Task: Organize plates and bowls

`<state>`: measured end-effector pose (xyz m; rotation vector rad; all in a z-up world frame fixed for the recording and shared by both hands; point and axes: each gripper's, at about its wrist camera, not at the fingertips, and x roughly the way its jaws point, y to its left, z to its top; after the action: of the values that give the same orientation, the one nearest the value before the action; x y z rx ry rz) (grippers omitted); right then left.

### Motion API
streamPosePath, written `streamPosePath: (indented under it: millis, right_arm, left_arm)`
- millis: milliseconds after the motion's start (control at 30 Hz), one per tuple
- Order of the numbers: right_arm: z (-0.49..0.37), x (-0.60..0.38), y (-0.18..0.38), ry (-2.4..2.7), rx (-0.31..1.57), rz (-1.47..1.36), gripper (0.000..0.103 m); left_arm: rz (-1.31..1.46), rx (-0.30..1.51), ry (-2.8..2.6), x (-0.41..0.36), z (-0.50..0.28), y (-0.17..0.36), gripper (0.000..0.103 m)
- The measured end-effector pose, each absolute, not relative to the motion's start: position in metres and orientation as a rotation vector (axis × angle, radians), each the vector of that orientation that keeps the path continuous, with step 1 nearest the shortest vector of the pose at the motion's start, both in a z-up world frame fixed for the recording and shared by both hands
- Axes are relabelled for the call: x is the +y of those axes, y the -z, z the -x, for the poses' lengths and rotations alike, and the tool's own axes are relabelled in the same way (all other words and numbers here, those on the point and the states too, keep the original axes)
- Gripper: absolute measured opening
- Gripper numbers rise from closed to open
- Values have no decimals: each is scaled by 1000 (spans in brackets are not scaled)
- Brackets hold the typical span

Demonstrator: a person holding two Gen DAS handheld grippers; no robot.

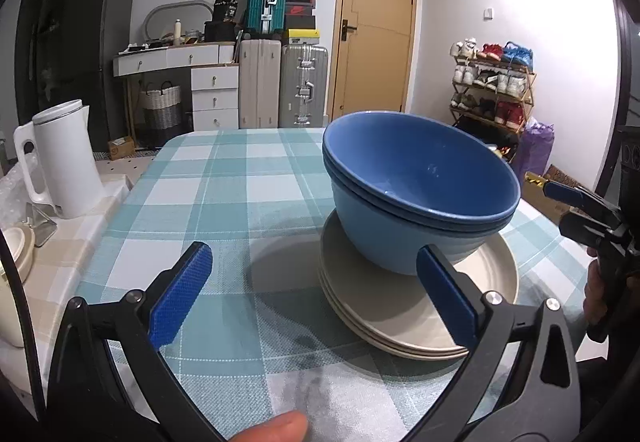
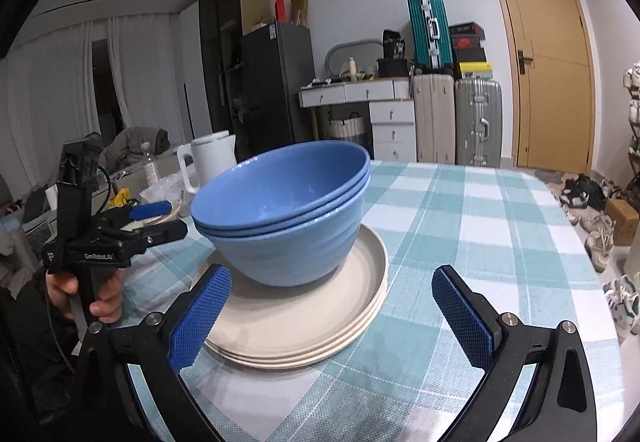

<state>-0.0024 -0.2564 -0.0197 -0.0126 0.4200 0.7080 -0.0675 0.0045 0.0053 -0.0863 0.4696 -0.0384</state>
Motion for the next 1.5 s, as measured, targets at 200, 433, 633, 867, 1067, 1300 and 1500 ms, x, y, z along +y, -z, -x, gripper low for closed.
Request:
streamPosePath:
  millis: [200, 433, 633, 867, 1067, 1300, 1500]
  right_arm:
    - [3, -260, 14, -696, 370, 10, 102]
    - [7, -258, 16, -705, 362, 31, 103]
    - [10, -256, 15, -712, 347, 54, 103]
    - [11, -256, 16, -704, 338, 51, 103]
    - [10, -256, 17, -703, 336, 55, 103]
    - [11, -256, 17, -704, 338, 54, 103]
    - [11, -256, 17, -704, 337, 55, 103]
  left_arm:
    - [88, 457, 40, 6, 67, -6, 102]
    - [86, 443, 46, 6, 68, -7, 102]
    - [87, 440, 53, 6, 68, -7, 102]
    - [87, 440, 51, 7, 68, -7, 102]
    - [86, 439, 52, 7, 67, -7, 102]
    - [89, 439, 51, 8, 68, -7, 102]
    - [87, 439, 49, 8, 68, -7, 102]
